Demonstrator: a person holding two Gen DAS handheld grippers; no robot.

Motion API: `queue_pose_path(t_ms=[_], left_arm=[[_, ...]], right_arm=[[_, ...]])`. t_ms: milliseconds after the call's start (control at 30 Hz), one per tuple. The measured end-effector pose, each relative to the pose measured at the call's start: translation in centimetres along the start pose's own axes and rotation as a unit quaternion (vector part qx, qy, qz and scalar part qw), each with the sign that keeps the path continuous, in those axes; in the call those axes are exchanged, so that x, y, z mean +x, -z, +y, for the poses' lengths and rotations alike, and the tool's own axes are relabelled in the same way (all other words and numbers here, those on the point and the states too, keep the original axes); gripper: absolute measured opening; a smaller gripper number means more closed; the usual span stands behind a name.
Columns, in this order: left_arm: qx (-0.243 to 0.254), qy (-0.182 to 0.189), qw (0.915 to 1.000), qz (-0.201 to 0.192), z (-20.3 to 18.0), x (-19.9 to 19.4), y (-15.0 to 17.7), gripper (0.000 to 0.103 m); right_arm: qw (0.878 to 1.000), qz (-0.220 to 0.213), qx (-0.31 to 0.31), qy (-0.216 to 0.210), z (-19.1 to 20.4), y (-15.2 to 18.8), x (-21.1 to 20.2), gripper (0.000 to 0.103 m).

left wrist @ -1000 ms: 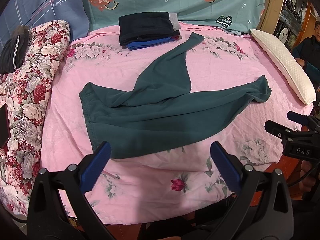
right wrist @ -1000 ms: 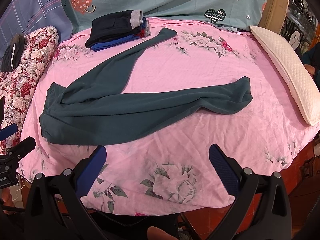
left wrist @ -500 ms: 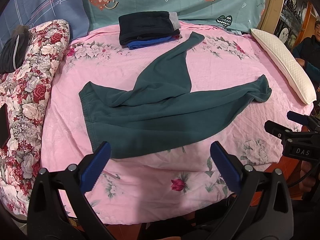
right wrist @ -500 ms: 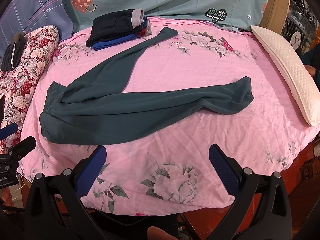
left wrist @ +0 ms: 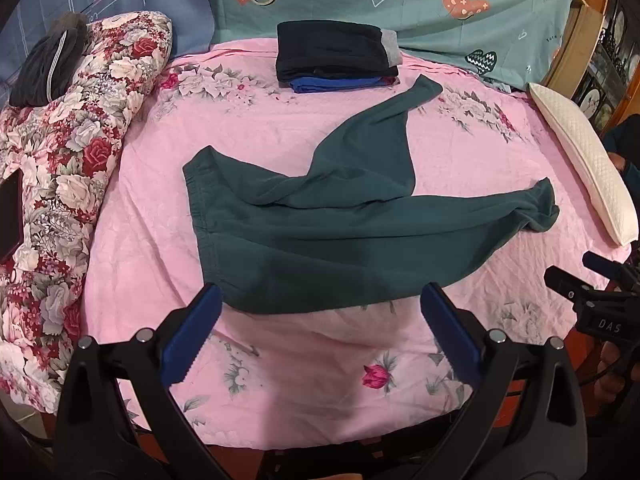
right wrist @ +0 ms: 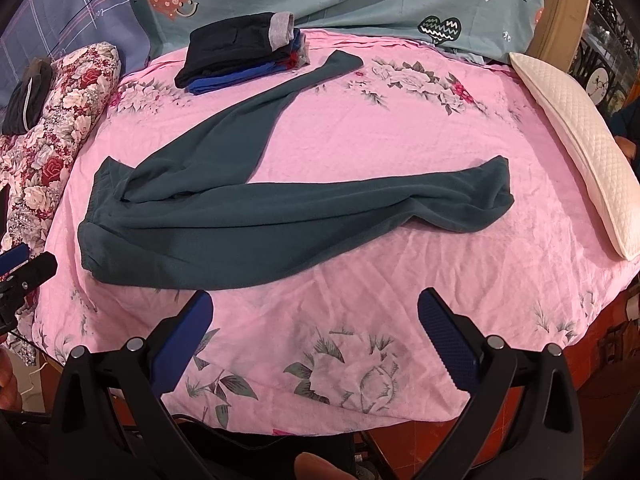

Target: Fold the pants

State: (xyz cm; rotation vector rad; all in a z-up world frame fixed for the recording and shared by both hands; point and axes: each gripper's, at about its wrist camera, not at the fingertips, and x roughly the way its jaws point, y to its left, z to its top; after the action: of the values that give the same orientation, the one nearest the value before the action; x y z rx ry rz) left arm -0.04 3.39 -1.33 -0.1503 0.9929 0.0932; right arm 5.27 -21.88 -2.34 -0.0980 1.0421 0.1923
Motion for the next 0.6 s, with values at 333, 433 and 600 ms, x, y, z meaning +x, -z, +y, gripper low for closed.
queue_pose_path(t_ms=[333,433,600], left_arm=[[-0.034,-0.043,0.9984,0.015,4.9,1.3,0.4,0.101],[-0.066,-0.067,0.9952,0.027,8.3,2.1,1.1,0.101],[-0.111,-0.074,0.9903,0.039,12.8,3.3,2.6,0.099]], right_arm=[[0.999,0.023,-0.011,-0.023,0.5,-0.2,1.9,0.102],[0.997,0.022,-0.043,-0.054,2.0,-0.1,2.6,0.102],[0.98,-0.009,-0.163,-0.114,7.6,0.6,3.5,0.088]])
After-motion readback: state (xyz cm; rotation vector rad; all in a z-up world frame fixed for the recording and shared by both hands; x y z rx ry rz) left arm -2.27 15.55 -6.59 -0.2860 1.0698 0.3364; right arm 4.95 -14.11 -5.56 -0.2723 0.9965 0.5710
